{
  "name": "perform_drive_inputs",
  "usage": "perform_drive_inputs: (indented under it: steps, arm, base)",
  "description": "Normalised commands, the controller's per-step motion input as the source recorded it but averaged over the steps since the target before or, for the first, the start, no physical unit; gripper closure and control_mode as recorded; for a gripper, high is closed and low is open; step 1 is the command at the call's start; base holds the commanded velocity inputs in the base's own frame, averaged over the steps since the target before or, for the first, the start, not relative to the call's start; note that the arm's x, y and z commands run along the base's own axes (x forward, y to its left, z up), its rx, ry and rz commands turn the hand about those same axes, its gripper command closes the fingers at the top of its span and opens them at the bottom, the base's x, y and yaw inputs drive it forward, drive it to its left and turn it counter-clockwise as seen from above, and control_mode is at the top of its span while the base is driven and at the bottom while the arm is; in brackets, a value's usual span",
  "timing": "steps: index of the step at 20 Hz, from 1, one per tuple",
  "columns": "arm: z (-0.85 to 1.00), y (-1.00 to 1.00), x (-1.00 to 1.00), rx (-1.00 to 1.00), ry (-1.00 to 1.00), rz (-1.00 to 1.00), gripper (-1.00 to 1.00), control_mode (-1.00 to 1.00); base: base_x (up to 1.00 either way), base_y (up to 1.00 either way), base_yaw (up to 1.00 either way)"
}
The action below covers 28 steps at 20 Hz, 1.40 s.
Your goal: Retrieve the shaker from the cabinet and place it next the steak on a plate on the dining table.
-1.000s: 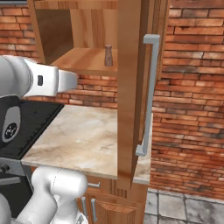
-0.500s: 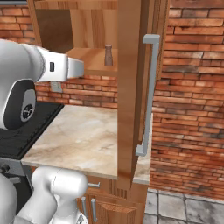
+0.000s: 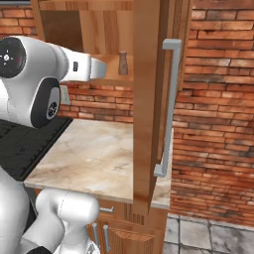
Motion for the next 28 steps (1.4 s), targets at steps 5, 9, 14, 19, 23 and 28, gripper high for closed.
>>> perform_drive_inputs:
  steps: [5, 9, 14, 19, 23, 28]
  arm:
    - [-0.17, -0.17, 0.49, 0.0, 0.0, 0.01, -1.0, -1.0]
    - [-0.15, -0.13, 0.44, 0.0, 0.0, 0.0, -1.0, -1.0]
    - [-0.08, -0.05, 0.46, 0.0, 0.0, 0.0, -1.0, -1.0]
    - [0.0, -0.07, 0.44, 0.0, 0.0, 0.0, -1.0, -1.0]
    - [0.0, -0.05, 0.46, 0.0, 0.0, 0.0, -1.0, -1.0]
    - [0.0, -0.05, 0.33, 0.0, 0.0, 0.0, -1.0, -1.0]
  base:
    - [0.0, 0.0, 0.0]
    - [0.0, 0.0, 0.0]
    - [0.0, 0.0, 0.0]
    - [0.0, 0.0, 0.0]
    - [0.0, 0.0, 0.0]
    - [0.0, 0.0, 0.0]
